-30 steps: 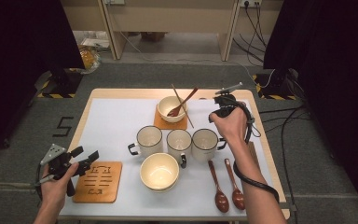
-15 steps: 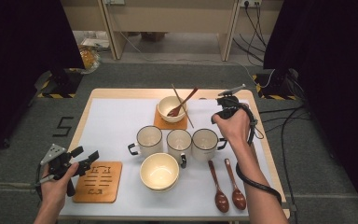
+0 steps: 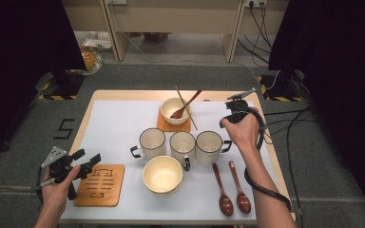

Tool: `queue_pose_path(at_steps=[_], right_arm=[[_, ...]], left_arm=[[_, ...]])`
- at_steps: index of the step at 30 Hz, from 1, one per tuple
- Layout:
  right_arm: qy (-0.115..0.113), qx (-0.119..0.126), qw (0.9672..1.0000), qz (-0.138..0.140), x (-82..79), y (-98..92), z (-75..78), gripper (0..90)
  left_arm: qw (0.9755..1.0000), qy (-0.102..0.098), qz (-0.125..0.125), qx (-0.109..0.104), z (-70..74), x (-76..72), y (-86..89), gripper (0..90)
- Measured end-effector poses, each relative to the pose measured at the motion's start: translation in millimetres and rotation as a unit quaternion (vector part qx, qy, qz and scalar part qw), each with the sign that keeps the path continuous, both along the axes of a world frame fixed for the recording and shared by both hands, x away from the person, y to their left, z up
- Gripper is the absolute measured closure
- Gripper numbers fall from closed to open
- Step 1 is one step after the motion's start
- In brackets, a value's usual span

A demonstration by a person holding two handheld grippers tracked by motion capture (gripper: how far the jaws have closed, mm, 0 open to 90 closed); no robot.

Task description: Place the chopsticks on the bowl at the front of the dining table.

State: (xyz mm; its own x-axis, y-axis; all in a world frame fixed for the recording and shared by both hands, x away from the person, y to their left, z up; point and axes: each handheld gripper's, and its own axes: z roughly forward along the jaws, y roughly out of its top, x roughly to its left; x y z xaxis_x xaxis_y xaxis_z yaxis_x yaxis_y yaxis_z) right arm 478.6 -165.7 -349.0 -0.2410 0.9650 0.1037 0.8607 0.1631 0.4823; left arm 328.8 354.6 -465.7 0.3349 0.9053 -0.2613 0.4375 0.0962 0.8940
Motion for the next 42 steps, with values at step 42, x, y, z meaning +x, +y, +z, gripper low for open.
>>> queue_pose_path(at_steps=[42], right_arm=[[0.008, 0.0, 0.9996, -0.028, -6.6, -28.4, -12.7, 62.7]], left_arm=[[1.0, 0.001, -0.002, 0.0, -0.7, 0.6, -1.4, 19.6]])
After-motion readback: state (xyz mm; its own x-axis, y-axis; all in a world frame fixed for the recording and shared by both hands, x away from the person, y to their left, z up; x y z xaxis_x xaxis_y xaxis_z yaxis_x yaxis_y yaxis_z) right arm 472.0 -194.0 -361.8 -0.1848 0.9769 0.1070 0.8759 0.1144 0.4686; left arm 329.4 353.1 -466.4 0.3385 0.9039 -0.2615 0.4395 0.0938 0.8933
